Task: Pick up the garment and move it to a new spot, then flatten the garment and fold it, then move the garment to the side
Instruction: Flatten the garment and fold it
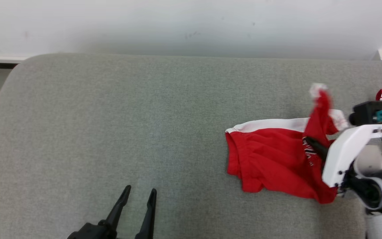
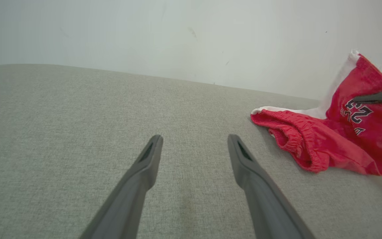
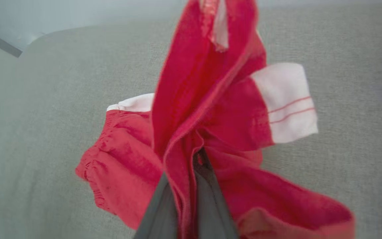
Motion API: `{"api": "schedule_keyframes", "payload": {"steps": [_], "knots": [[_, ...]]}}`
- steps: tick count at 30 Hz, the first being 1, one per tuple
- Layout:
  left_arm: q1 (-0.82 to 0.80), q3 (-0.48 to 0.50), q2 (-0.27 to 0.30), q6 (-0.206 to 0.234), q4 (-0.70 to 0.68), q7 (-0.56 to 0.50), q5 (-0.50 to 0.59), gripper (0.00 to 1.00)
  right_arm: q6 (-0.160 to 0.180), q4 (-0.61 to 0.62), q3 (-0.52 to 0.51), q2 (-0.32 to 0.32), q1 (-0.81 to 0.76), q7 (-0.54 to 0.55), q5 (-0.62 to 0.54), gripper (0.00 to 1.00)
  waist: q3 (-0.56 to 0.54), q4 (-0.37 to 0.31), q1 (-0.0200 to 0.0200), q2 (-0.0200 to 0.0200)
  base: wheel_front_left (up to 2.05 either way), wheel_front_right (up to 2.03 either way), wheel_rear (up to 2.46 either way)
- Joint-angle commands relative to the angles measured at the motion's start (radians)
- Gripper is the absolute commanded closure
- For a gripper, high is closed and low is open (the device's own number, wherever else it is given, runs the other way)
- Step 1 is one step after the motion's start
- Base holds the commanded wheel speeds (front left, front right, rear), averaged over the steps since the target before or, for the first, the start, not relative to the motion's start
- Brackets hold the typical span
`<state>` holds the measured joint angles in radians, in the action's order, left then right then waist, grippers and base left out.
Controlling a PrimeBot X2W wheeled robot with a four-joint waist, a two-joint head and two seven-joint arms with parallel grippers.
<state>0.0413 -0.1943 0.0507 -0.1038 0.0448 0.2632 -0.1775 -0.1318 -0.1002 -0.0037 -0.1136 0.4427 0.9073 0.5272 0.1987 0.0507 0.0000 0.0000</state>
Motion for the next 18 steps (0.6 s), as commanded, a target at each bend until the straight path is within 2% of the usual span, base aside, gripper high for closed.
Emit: {"api": "schedule_keyframes", "payload": {"steps": [1,8,16,17,18], "knots": [[-0.019,-0.007,0.002,0.004,0.002,0.001,-0.013,0.00,0.003,0.001,0.020,0.017,-0.013,0.016,-0.022,1.00,0.006,0.010,0.0000,0.0000,0.00,0.00,0.00],[-0.032,-0.054,0.002,0.027,0.013,0.001,-0.059,0.00,0.003,-0.063,0.087,0.061,-0.016,-0.019,-0.059,1.00,0.000,0.039,0.0000,0.0000,0.00,0.00,0.00],[-0.018,-0.062,0.001,0.037,0.022,0.001,-0.060,0.00,0.003,-0.148,0.139,0.062,0.011,-0.110,0.019,1.00,-0.016,0.046,0.0000,0.0000,0.00,0.00,0.00],[-0.017,-0.062,0.002,0.039,0.023,0.001,-0.059,0.00,0.003,-0.159,0.144,0.062,0.015,-0.127,0.031,0.95,-0.018,0.045,0.0000,0.0000,0.00,0.00,0.00],[-0.016,-0.063,0.002,0.039,0.025,0.001,-0.059,0.00,0.003,-0.174,0.148,0.062,0.020,-0.146,0.047,0.69,-0.020,0.043,0.0000,0.0000,0.00,0.00,0.00]]}}
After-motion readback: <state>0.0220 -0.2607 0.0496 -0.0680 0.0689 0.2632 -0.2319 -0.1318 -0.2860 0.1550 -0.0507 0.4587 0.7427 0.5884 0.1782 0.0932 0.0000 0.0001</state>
